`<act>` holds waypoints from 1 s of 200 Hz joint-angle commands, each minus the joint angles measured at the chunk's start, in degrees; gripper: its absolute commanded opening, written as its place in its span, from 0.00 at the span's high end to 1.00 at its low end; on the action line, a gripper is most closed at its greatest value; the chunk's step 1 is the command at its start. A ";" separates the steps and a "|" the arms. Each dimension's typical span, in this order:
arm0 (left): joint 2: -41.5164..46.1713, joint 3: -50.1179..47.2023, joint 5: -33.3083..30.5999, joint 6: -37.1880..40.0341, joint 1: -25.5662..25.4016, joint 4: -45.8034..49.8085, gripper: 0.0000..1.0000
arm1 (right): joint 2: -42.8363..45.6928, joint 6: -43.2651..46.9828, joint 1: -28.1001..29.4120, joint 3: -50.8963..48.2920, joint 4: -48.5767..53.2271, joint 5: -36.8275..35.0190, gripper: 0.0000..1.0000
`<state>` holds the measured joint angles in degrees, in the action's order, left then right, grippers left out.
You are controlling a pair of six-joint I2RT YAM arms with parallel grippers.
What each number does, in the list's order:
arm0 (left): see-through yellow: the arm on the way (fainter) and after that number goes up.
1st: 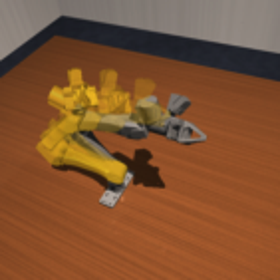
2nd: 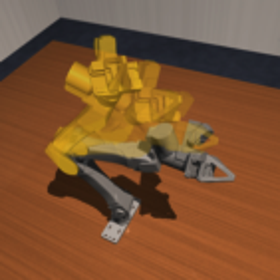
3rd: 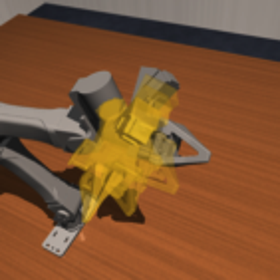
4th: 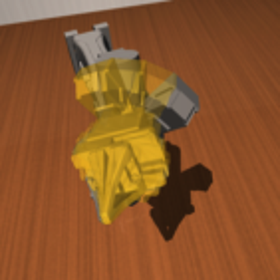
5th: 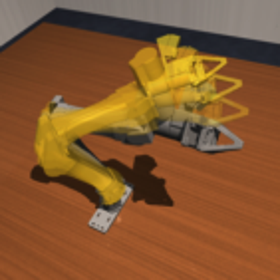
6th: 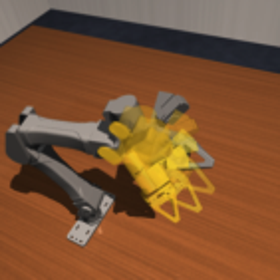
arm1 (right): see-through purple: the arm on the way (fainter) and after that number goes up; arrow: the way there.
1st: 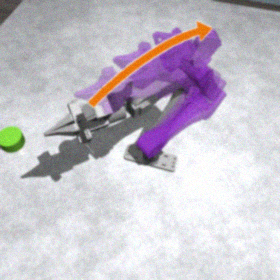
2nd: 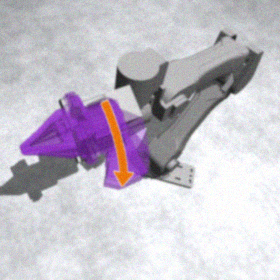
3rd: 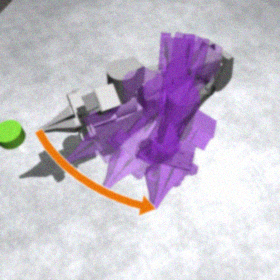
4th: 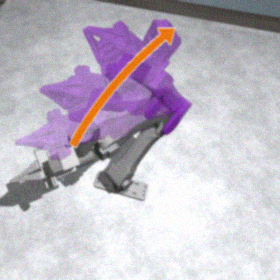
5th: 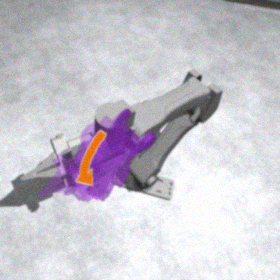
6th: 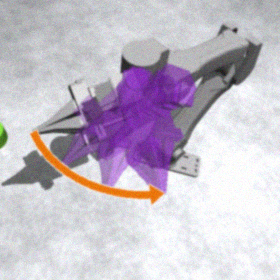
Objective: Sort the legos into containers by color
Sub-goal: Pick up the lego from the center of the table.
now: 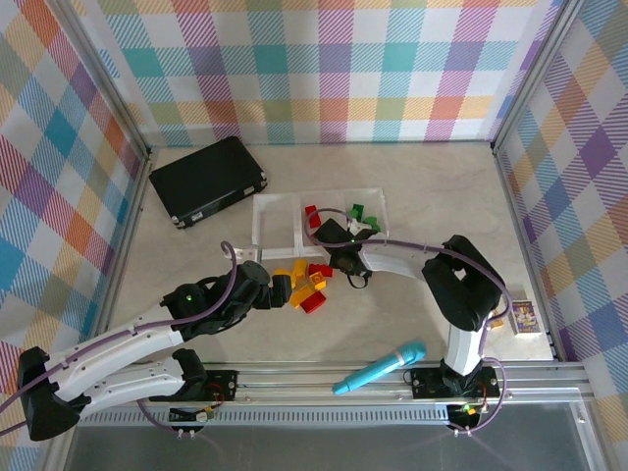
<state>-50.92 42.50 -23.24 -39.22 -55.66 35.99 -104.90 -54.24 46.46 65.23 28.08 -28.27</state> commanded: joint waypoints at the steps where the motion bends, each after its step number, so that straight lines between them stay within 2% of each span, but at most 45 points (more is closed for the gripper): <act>1: 0.70 -0.67 -1.01 0.16 -0.33 1.01 0.00 | -1.29 2.02 -0.31 0.97 -0.76 -1.65 0.44; 59: 0.75 -0.80 -0.92 0.02 -0.33 1.14 0.00 | -1.03 4.19 -0.31 -0.80 -0.91 -2.97 0.63; 104: 1.92 -0.94 -1.38 -0.06 -0.33 1.72 0.00 | 5.67 7.34 0.54 -3.02 0.05 -3.08 0.73; 145: 2.17 -1.20 -1.61 -0.25 -0.33 0.86 0.00 | 14.09 11.33 2.55 -2.46 2.05 -2.75 0.77; 163: 1.83 -1.17 -1.45 -0.30 -0.33 0.59 0.00 | 16.33 15.04 2.72 -0.54 1.44 -0.36 0.77; 182: 1.57 -1.04 -1.36 -0.33 -0.33 0.54 0.00 | 15.55 20.89 2.68 3.72 0.91 3.38 0.76; 200: 1.55 -0.93 -1.36 -0.45 -0.33 0.64 0.00 | 10.82 26.99 2.50 12.58 3.71 6.52 0.75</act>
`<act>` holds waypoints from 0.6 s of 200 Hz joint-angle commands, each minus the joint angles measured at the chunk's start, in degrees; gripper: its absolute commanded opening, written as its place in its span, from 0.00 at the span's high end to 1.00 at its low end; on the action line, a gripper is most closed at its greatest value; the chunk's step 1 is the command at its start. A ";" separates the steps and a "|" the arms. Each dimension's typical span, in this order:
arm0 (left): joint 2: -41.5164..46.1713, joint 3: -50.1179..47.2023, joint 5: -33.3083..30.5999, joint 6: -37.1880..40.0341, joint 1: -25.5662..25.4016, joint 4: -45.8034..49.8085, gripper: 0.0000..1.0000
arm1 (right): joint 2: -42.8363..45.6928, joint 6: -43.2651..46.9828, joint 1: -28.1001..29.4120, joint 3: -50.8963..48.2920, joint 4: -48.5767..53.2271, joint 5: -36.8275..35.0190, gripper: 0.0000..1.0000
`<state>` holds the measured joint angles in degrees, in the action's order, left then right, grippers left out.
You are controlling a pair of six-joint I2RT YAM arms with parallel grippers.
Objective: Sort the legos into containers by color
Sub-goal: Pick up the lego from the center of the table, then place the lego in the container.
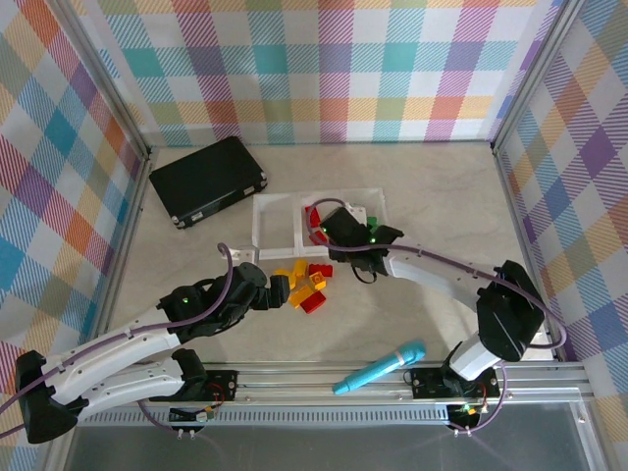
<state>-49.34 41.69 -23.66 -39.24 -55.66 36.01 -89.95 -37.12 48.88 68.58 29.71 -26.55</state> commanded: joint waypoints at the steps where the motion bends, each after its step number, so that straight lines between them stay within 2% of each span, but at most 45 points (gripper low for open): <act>1: 0.05 -0.12 -0.95 -0.41 -0.33 0.63 0.00 | -4.51 10.14 0.07 9.79 2.35 4.90 0.75; 25: 0.56 0.27 -1.00 -0.48 -0.33 1.70 0.00 | -13.16 15.69 -0.33 20.88 7.65 6.28 0.75; 53: 2.15 0.60 -1.92 -0.68 -0.33 4.23 0.00 | -20.39 17.88 -2.18 28.64 10.09 7.65 0.75; 120: 7.03 -0.15 -4.15 -1.34 -0.33 7.14 0.00 | -30.70 19.91 -6.07 37.48 13.79 8.90 0.75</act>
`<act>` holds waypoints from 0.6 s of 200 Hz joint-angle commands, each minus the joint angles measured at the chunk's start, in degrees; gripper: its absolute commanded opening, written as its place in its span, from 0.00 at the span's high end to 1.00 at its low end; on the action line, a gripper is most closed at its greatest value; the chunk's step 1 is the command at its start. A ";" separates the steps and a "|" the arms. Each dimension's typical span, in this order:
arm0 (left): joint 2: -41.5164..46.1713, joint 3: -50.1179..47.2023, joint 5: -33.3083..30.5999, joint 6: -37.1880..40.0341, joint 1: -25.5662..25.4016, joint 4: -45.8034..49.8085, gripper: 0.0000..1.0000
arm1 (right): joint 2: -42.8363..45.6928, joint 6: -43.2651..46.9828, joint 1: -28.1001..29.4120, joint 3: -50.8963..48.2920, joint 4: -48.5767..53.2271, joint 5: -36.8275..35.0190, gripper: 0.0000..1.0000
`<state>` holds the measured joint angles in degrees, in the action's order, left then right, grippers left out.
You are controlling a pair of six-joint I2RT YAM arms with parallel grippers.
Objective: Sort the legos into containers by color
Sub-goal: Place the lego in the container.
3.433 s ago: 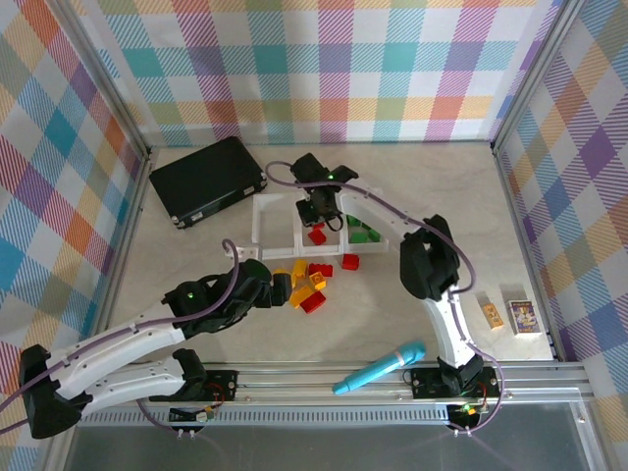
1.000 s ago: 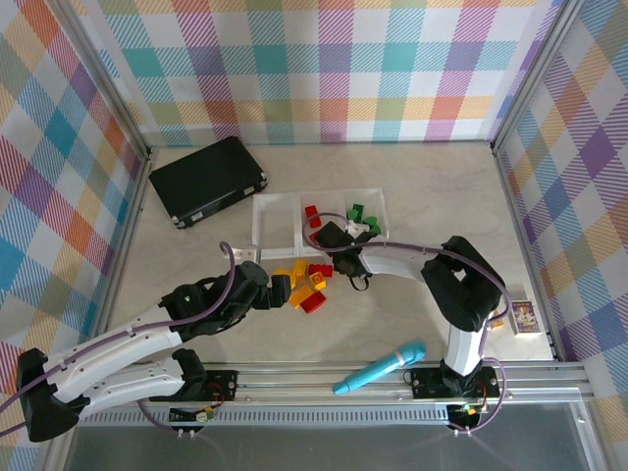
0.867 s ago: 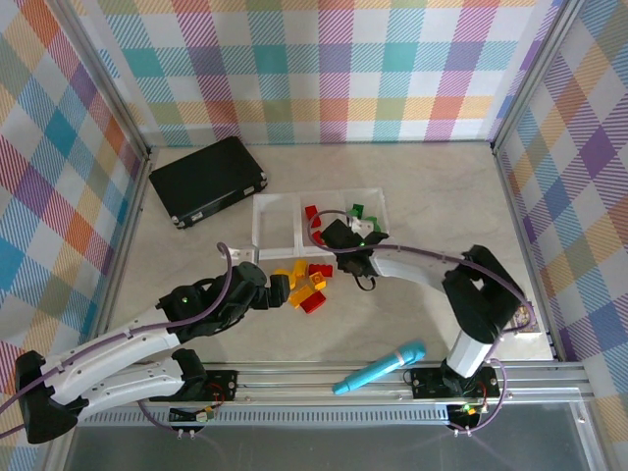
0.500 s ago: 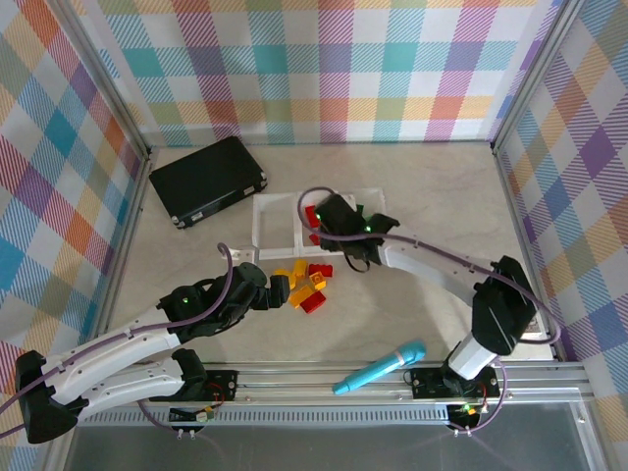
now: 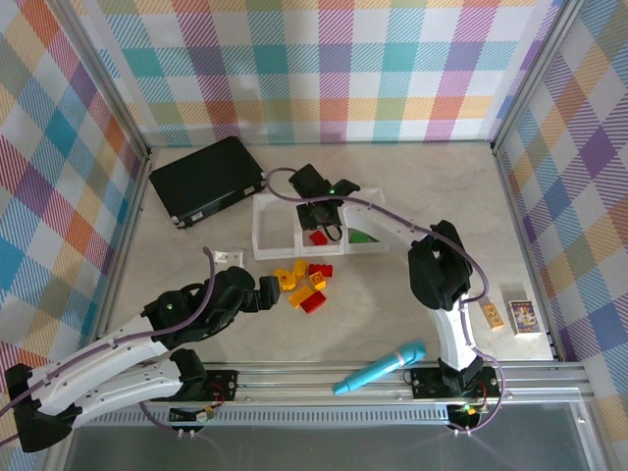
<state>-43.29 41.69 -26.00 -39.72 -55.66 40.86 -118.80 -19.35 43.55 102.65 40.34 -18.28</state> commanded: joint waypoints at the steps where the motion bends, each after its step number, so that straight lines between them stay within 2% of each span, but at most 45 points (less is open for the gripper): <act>1: 0.95 -0.22 -1.84 -0.87 -0.33 2.29 0.00 | -1.90 2.26 -0.74 3.42 3.17 0.58 0.75; 37: 0.63 -0.56 -1.57 -1.12 -0.33 2.14 0.00 | -4.45 3.24 -1.01 4.61 3.98 -1.47 0.73; 61: 0.57 -0.91 -1.20 -1.28 -0.33 2.12 0.00 | -5.21 3.74 -1.10 5.01 4.60 -2.19 0.63; 108: 0.97 -1.52 -0.62 -2.28 -0.37 2.33 0.00 | -2.93 3.54 -1.01 4.87 6.17 -2.66 0.34; 120: 0.96 -1.62 -0.39 -2.46 -0.33 2.22 0.00 | -1.51 3.45 -1.06 4.60 6.33 -2.22 0.30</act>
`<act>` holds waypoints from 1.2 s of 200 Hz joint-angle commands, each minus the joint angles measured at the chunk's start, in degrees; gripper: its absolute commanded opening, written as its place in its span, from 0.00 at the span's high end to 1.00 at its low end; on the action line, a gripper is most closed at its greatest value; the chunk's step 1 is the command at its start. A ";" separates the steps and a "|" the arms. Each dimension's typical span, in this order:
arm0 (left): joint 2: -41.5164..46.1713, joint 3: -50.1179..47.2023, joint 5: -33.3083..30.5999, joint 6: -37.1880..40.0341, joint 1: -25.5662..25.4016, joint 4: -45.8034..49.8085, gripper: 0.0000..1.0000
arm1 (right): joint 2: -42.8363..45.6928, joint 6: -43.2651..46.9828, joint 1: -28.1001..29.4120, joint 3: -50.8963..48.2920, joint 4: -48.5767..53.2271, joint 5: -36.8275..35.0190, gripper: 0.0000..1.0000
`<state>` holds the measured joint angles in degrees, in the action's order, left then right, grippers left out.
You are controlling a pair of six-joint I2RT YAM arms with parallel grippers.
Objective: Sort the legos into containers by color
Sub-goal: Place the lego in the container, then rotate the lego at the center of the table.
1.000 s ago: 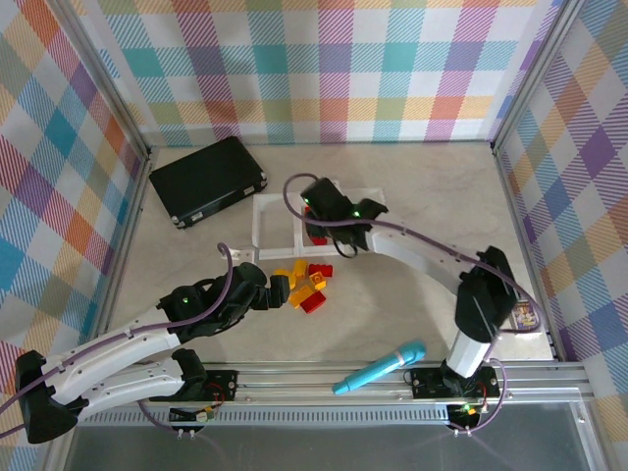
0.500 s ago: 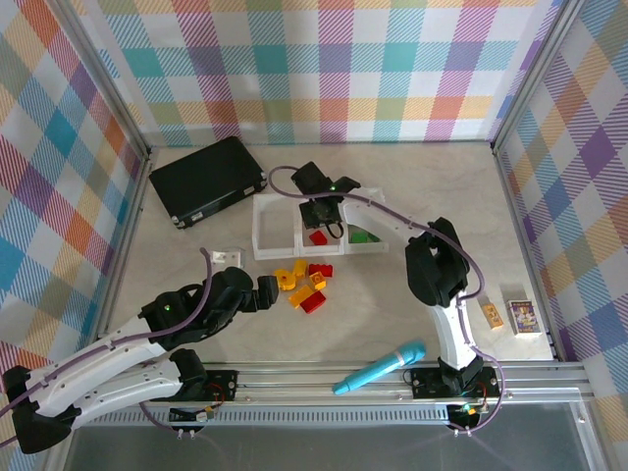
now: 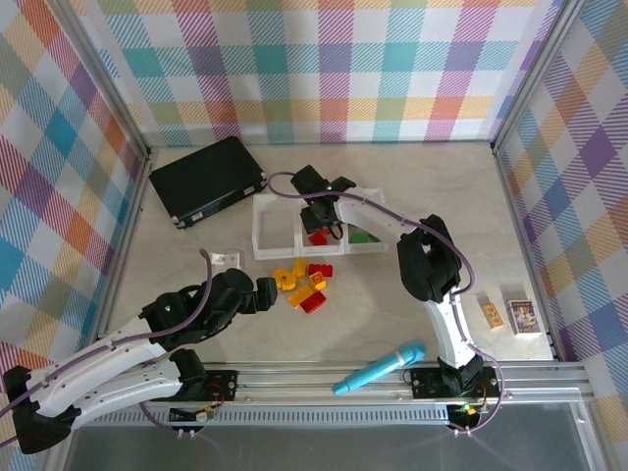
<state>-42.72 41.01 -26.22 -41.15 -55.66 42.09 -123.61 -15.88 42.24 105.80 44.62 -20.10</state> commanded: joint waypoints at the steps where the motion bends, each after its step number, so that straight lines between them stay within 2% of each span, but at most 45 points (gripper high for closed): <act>1: 0.37 -0.98 -0.16 -1.09 -0.33 0.99 0.00 | 3.38 -0.03 0.28 1.35 2.05 -0.35 0.30; 53: -0.04 -1.80 1.84 -2.19 -0.35 -0.30 0.00 | 12.59 -2.98 0.32 -4.03 2.18 4.74 0.25; 109: -1.93 -2.78 4.99 -3.17 -0.37 -2.87 0.00 | 30.67 -8.92 0.47 -24.53 -7.72 13.69 0.25; 131: -3.43 -3.30 6.21 -3.33 -0.42 -4.77 0.00 | 37.23 -10.67 0.83 -32.40 -10.51 14.72 0.25; 166: -7.74 -4.09 9.69 -1.51 -0.39 -9.24 0.01 | 45.81 -12.79 0.83 -43.35 -11.80 11.40 0.25; 240: -24.71 2.37 20.86 11.91 -1.44 -12.70 0.11 | 59.08 -15.51 0.17 -56.29 -11.41 0.85 0.22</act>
<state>-63.40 39.72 -10.15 -35.22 -55.88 30.98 -68.86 -29.17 42.76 51.81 34.26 -14.46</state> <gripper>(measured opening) 0.898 0.778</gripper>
